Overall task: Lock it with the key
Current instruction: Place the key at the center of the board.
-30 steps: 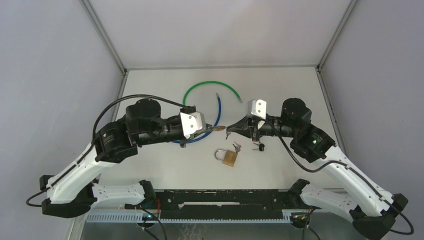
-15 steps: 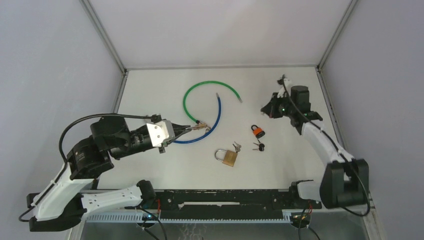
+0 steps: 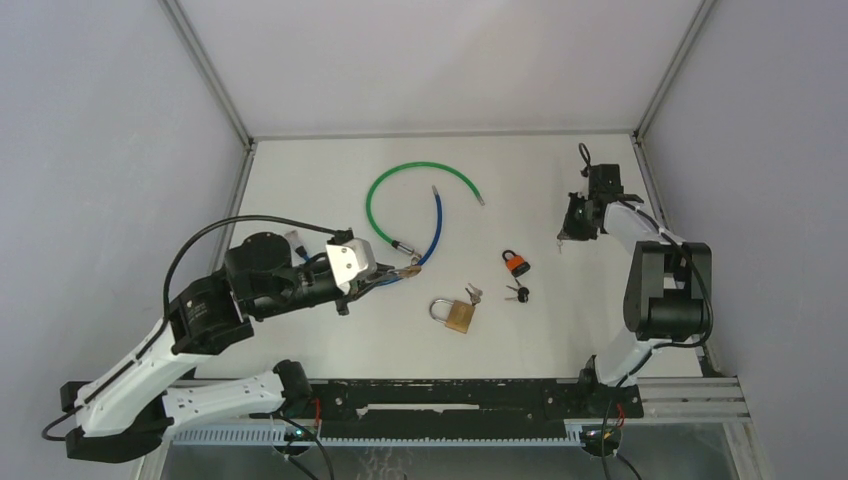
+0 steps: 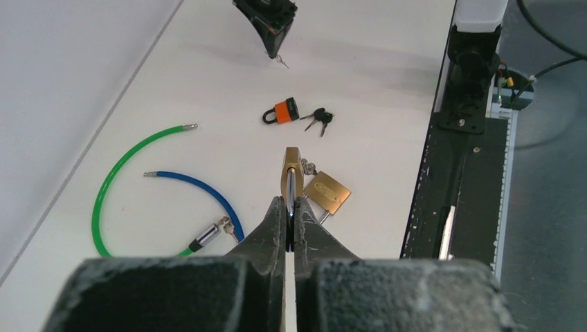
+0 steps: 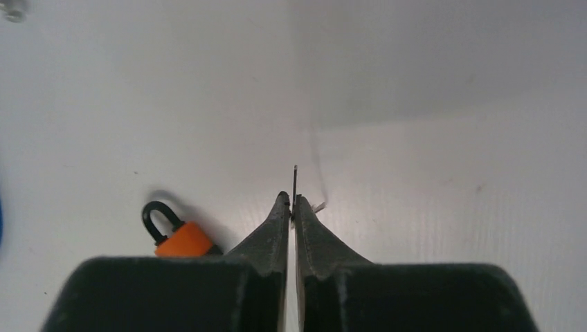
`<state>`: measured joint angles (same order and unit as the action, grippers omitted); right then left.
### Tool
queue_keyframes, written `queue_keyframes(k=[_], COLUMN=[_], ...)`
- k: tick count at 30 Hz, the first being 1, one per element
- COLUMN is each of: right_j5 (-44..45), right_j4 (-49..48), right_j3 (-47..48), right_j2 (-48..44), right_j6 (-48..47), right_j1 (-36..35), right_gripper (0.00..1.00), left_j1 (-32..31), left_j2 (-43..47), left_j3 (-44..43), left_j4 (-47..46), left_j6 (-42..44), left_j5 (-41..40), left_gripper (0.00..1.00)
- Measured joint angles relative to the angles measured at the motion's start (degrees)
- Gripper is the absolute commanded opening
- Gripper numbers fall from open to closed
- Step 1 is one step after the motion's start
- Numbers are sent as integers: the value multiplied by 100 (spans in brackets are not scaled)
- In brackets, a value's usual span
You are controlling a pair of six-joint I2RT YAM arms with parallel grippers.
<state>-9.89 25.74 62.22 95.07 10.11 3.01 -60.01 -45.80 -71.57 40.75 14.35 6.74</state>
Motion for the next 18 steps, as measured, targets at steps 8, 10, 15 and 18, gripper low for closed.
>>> queue_keyframes(k=[8,10,15,18], right_j5=[229,380,516,-649], right_j4=[702,826,813,549], right_j3=[11,11,33,129], right_j2=[-55,-393,-2092,-3480], right_j6=[-160,-243,-848,-1637], right_j1=[2,-170,-1453,-2763], right_gripper=[88,97,99,99], left_j1=[0,0,0,0], left_j2=[59,59,52,44], left_j3=[0,0,2,48], left_j4=[-175,-238,-297,-321], left_j6=[-94,-122,-238,-247], left_j5=[50,50,61,118], left_gripper=[0,0,0,0])
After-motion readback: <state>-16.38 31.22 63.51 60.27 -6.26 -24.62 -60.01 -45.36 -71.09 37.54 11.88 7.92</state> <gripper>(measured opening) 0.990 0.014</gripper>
